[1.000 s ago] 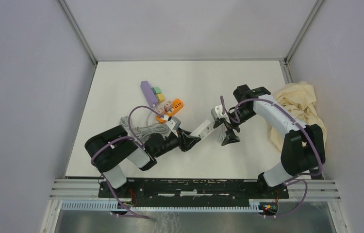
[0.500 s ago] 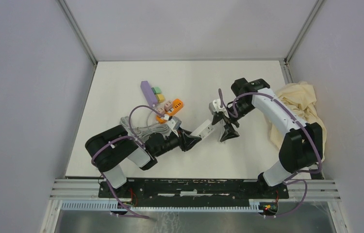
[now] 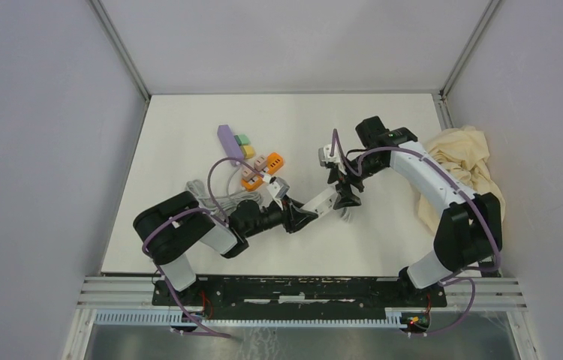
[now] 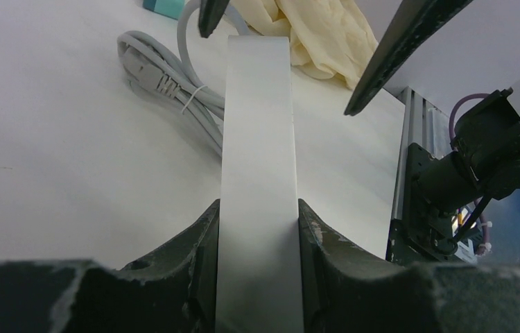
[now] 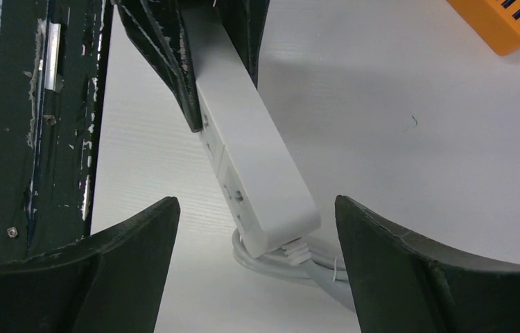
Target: Pull the plug off the socket
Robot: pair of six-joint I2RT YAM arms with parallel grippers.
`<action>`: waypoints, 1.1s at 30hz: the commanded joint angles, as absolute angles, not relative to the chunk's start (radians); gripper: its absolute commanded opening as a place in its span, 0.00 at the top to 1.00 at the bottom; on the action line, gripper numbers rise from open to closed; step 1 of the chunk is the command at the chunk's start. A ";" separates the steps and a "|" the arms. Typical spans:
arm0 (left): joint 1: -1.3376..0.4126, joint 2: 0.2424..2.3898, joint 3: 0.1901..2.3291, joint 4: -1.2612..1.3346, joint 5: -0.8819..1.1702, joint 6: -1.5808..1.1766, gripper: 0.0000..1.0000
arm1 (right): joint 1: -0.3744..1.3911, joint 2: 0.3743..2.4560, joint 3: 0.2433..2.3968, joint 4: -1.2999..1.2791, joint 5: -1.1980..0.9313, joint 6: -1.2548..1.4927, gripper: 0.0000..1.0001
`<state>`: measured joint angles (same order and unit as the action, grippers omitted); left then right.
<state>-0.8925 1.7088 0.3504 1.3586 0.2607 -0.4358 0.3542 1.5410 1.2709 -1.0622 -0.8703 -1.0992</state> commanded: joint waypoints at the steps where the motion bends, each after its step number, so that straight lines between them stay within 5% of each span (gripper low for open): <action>1: -0.914 1.714 0.398 1.326 0.319 -0.356 0.97 | 0.395 1.595 1.266 -1.026 -0.825 -1.107 0.13; 5: -0.920 1.710 0.399 1.315 0.309 -0.347 0.97 | 0.429 1.610 1.281 -1.040 -0.822 -1.111 0.20; 18: -0.920 1.699 0.380 1.335 0.285 -0.351 0.97 | 0.434 1.640 1.330 -1.092 -0.834 -1.110 0.82; 25: -0.919 1.698 0.379 1.336 0.282 -0.353 0.97 | 0.433 1.646 1.338 -1.091 -0.839 -1.099 0.93; 33: -0.920 1.697 0.376 1.336 0.269 -0.356 0.64 | 0.433 1.652 1.342 -1.081 -0.837 -1.086 0.99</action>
<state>-0.9169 1.7084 0.3759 1.2816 0.3069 -0.3828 0.4358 1.6493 1.2942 -1.1118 -0.8173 -1.1240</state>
